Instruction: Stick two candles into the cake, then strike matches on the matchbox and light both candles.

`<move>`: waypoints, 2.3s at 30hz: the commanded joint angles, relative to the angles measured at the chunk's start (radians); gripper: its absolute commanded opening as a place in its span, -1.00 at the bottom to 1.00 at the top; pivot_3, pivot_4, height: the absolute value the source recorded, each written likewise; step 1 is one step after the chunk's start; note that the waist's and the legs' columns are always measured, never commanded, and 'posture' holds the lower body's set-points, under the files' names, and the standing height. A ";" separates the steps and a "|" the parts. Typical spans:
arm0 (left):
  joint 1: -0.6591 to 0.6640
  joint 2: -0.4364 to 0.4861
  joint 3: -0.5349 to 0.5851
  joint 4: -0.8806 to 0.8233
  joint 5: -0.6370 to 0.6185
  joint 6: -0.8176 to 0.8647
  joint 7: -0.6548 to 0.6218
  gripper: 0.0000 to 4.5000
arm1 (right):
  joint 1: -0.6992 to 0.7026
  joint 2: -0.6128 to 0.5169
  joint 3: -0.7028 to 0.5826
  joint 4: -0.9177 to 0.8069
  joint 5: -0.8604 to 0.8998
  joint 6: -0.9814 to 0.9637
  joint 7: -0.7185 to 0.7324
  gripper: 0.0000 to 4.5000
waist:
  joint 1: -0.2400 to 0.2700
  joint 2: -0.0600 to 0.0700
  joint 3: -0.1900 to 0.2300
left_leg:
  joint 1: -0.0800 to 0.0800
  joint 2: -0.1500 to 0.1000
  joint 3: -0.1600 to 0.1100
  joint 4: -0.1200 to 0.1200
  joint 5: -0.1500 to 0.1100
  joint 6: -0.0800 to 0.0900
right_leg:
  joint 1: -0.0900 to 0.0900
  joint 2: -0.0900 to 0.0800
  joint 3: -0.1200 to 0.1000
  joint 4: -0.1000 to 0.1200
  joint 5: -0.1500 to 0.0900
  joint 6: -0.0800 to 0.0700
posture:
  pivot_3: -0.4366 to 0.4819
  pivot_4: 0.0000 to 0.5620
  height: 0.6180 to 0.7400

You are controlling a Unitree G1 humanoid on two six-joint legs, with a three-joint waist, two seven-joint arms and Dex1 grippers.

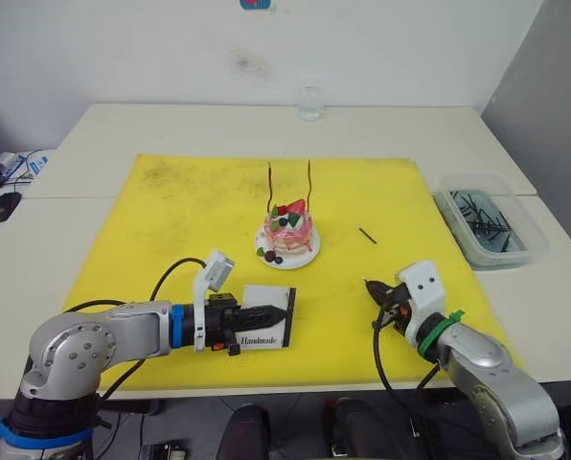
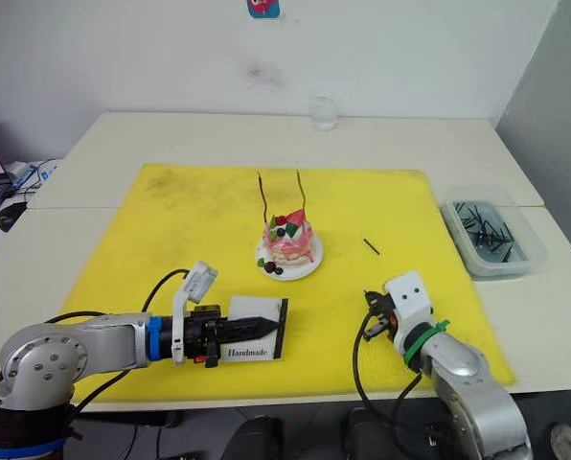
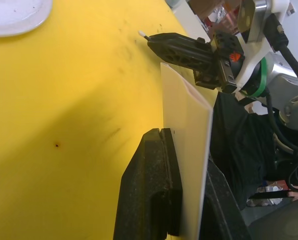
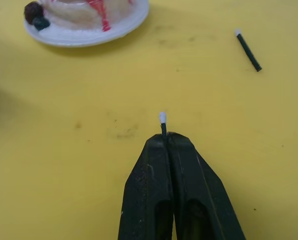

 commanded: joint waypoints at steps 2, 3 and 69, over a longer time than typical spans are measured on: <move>-0.011 0.005 -0.004 -0.020 0.004 -0.020 -0.022 -1.00 | 0.007 0.012 -0.016 0.041 -0.012 -0.086 -0.015 -0.80 | 0.001 0.000 0.000 | -0.001 0.000 0.000 0.000 0.000 0.000 | 0.000 0.000 0.000 -0.001 0.000 0.000 | -0.05 -0.47 0.82; -0.011 0.005 -0.004 -0.020 0.005 -0.019 -0.022 -1.00 | 0.010 0.011 -0.015 0.049 -0.012 -0.096 -0.013 -0.71 | 0.001 0.000 0.000 | -0.001 0.000 0.000 0.000 0.000 0.000 | 0.000 0.000 0.000 -0.001 0.000 0.000 | -0.05 -0.47 0.82; -0.059 -0.046 -0.031 0.029 0.069 -0.038 -0.031 -1.00 | 0.014 0.041 0.027 0.205 -0.135 -0.247 -0.069 -0.47 | 0.003 -0.002 -0.002 | 0.005 0.000 0.000 0.001 0.000 0.000 | 0.006 0.000 0.000 0.000 0.000 0.000 | -0.05 -0.47 0.82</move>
